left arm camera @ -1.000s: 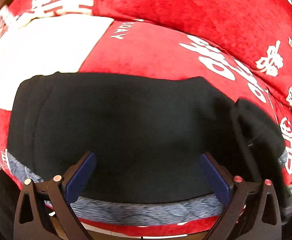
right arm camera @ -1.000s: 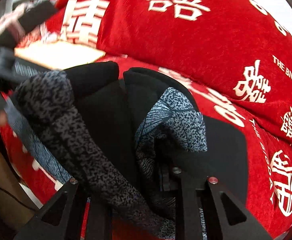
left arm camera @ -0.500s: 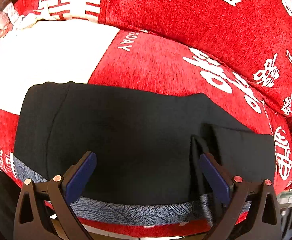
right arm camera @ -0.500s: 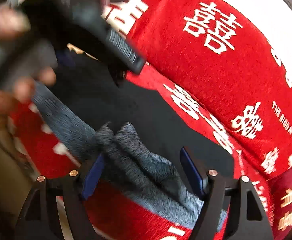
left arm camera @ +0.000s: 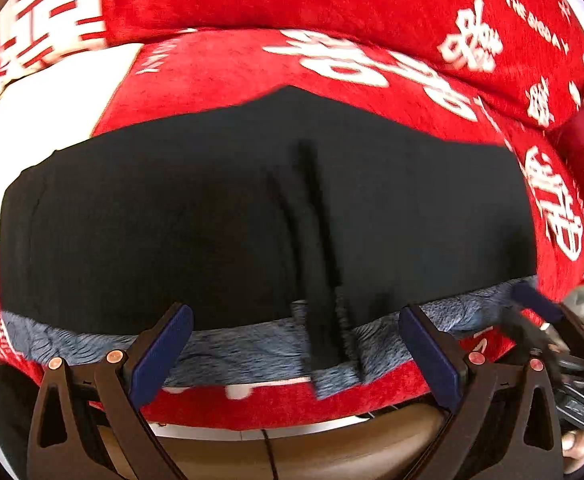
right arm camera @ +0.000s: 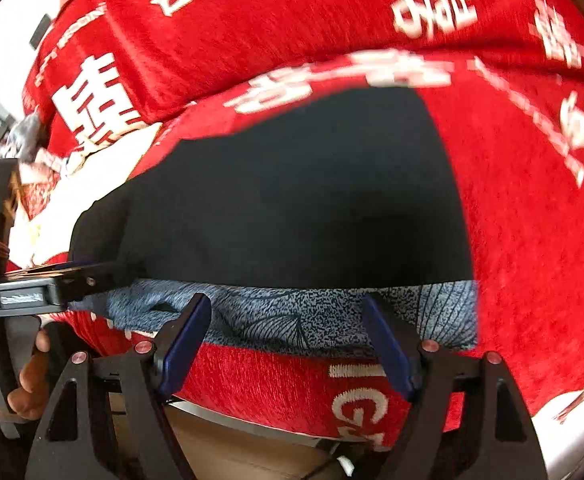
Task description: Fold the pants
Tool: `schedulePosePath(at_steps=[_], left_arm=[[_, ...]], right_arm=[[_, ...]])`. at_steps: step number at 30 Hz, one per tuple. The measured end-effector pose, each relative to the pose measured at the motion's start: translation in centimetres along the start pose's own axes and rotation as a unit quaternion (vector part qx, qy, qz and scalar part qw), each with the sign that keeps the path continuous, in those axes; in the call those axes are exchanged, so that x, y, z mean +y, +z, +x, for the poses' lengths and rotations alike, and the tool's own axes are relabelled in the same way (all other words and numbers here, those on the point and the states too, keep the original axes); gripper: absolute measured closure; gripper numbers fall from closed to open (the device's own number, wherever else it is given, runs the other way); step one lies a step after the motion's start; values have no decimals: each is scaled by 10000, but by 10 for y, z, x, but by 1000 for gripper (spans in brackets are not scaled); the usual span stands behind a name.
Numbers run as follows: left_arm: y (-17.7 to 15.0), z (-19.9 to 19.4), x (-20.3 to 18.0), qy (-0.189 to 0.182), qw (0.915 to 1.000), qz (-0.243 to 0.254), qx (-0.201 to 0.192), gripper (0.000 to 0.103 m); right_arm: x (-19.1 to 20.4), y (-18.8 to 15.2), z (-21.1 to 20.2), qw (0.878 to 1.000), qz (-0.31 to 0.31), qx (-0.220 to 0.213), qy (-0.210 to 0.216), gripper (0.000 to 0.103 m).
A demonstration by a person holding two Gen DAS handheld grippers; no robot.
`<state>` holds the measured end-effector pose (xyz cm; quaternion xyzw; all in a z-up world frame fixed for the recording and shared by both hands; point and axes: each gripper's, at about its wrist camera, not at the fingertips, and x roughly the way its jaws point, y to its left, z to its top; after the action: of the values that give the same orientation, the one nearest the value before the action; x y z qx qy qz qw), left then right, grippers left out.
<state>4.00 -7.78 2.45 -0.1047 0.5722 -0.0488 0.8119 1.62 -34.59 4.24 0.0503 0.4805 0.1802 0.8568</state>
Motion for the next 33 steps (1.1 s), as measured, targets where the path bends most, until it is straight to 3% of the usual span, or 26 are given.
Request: schedulePosePath(at_steps=[3,6,11,15,16,18,19,20,21,23,26,30,31,33], left_arm=[[2,-4,32,68,9985,-511,-167,0],[3,-2,65,50,9941,-1076,-120,0],[-1,-5,89,156,9908,-1328,-212,0],[-1,-3,93,128,9900,-1390,-223,0],[0,-2,94,121,9901,-1385,-214,0],[0,-3,93,101,9909,-1324,-202,0],[0,-3,91,99,9914,-1284,-216,0],[-1,-4,90,100,9920,-1237,-235,0],[1,-4,90,96,9923,-1211,-244,0],[2,-4,89,30,9922,-1219,-254,0],[3,0,86,0,9927,-1187,-220,0],[3,0,84,3,9934,-1127,-227,0],[4,-1,84,1,9932,-1144,-234,0],[7,-4,85,17,9931,-1137,-277,0]], right_arm=[[33,3,-8,9962,-797,-299,-174,21],[69,3,6,9872,-1561,-236,-231,19],[138,-14,45,9592,-2827,-20,-66,19],[146,-2,79,9686,-2476,156,-186,19],[143,-1,96,9694,-2395,427,-335,20],[141,-3,101,9698,-2369,416,-408,30],[139,-1,97,9729,-2258,400,-294,38],[135,4,92,9775,-2068,405,-137,61],[127,12,84,9837,-1762,355,34,73],[113,22,74,9902,-1360,204,223,76],[103,31,84,9935,-1137,87,-44,77],[111,27,104,9963,-854,26,34,76],[115,26,104,9960,-888,-29,-35,75],[113,26,99,9967,-796,9,165,58]])
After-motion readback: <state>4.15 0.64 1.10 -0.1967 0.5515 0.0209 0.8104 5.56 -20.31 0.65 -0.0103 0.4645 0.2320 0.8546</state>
